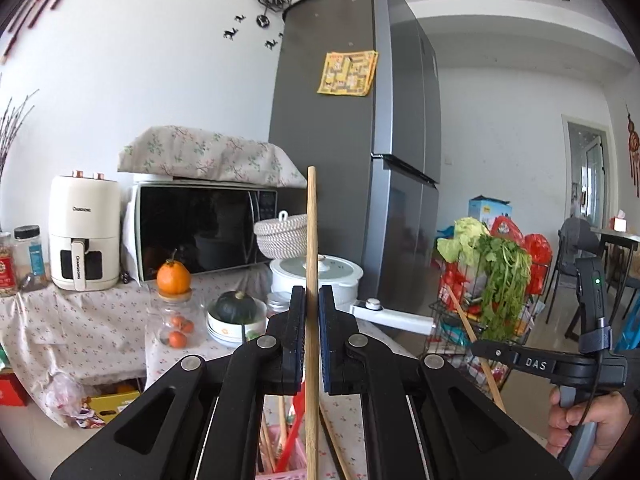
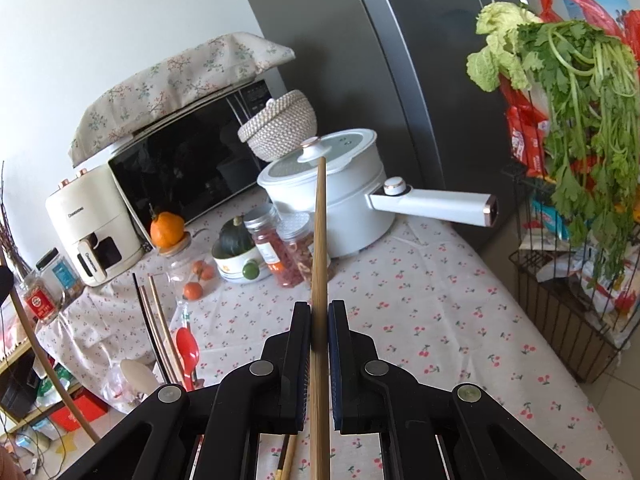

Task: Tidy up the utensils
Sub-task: 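Carry the chopstick into the basket and open the left tool while the right carries its chopstick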

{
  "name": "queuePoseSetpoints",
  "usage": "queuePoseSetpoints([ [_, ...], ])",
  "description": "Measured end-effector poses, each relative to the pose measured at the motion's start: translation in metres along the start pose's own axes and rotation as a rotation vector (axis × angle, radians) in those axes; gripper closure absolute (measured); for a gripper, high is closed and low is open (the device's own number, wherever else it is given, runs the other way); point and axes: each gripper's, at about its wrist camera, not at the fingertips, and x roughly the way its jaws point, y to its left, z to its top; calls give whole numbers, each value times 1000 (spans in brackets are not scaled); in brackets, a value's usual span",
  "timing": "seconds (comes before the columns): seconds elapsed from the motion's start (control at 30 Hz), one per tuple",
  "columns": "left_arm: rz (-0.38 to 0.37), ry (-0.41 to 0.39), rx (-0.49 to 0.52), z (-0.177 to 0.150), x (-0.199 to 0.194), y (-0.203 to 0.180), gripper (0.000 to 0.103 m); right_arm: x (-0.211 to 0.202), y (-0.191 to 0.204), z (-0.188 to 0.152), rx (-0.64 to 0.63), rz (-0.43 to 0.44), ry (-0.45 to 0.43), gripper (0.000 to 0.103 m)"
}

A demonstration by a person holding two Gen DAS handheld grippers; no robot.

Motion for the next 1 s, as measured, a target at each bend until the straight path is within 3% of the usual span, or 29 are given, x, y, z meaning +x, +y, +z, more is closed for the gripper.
queuePoseSetpoints([
  [0.17, 61, -45, 44, -18, 21, 12, 97, 10, 12, -8, -27, 14, 7, 98],
  [0.5, 99, -29, 83, -53, 62, 27, 97, 33, 22, -14, -44, 23, 0, 98],
  [0.7, 80, 52, 34, -69, 74, 37, 96, 45, 33, -13, -19, 37, -31, 98],
  [1.0, 41, 273, -76, -79, 73, 65, 94, 59, 72, -18, 65, 121, -125, 98],
])
